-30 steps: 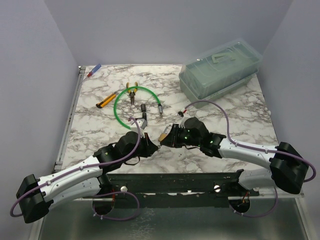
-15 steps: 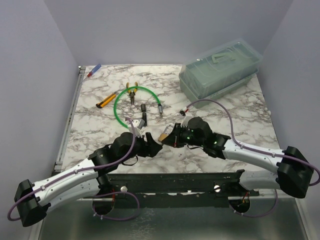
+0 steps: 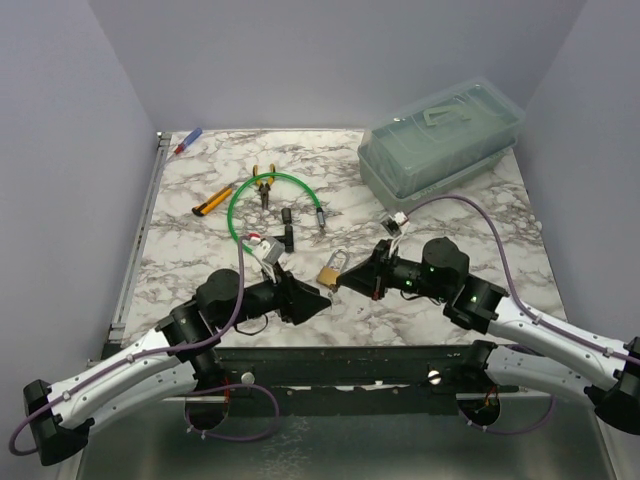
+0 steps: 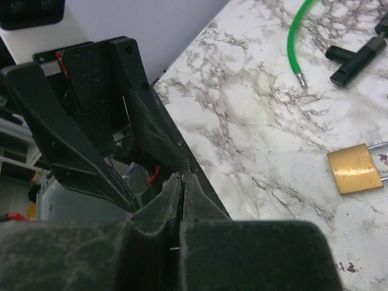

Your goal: Unlock with the key

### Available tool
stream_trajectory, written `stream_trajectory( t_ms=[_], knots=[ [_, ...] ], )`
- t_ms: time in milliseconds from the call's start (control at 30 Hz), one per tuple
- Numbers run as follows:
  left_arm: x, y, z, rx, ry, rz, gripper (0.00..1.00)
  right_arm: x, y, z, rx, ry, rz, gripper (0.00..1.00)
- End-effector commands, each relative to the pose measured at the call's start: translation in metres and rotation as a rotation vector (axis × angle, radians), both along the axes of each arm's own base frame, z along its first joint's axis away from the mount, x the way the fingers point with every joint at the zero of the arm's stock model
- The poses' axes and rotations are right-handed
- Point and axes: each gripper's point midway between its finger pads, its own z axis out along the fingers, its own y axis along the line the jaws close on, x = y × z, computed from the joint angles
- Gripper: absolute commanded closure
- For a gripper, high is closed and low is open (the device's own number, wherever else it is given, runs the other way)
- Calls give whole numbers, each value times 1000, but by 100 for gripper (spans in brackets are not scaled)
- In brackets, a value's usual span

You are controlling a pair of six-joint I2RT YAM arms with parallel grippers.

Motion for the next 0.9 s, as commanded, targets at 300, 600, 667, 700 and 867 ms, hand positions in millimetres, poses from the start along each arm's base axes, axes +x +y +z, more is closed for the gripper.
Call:
stream_trajectory(
  t_ms=[300,600,667,700,867],
  knots=[
    [-24,-15,69,-182,-148,-174,54,-40,-4,35,105,-93,200,100],
    [-23,-27,70,-195,-124,-207,66,-42,-4,39,124,-90,201,99],
    [-24,-28,69,-196,-118,-211,68,-41,-4,40,128,-90,197,99],
    [-24,-28,68,-196,-114,-211,69,-40,-4,40,127,-89,194,99],
    [-26,-26,67,-204,-103,-210,69,-37,-5,39,124,-90,176,99]
  ],
)
